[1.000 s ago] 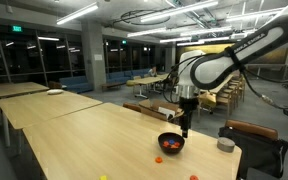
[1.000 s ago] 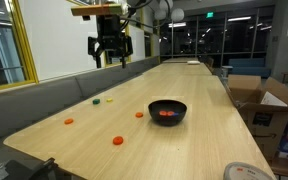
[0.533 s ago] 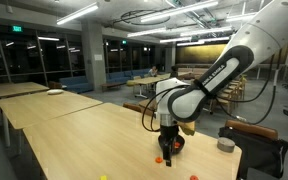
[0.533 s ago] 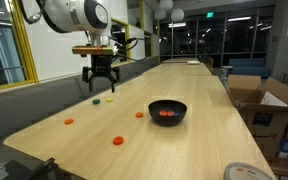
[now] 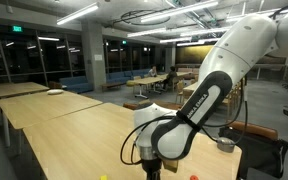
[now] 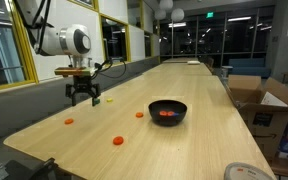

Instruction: Pick up the orange tokens from the table and put them in the bowl.

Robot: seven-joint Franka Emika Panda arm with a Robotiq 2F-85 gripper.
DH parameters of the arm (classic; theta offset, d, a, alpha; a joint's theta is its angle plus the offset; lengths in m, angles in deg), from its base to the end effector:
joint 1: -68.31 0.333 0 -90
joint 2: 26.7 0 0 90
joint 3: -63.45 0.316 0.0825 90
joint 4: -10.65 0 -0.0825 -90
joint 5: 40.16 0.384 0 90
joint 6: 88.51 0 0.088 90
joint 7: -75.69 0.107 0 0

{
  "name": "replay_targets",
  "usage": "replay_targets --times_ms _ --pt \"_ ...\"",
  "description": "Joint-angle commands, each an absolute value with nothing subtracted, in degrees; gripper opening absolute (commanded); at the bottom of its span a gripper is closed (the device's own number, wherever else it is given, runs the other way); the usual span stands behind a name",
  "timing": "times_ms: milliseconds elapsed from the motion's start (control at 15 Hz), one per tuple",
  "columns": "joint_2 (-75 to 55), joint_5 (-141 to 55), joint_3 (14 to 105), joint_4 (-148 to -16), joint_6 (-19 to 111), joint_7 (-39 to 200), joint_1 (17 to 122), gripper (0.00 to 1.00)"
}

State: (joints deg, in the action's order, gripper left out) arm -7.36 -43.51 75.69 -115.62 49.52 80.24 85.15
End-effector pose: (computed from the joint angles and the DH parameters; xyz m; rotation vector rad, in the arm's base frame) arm 0.4726 0.2643 0.2200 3.0477 0.7244 -0.2007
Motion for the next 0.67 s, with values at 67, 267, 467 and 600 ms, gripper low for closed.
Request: replay_targets --times_ms 67,267,467,600 --pt "0.6 -46.0 75.4 -109.6 52.9 86.9 90.0 1.00" --pt "2.6 -46.3 74.4 -109.2 57.2 90.2 92.4 1.00" --pt "2.8 -47.5 72.3 -110.1 62.5 94.4 94.6 1.00" --pt "2.7 -49.5 69.9 -110.9 65.5 97.9 97.0 1.00"
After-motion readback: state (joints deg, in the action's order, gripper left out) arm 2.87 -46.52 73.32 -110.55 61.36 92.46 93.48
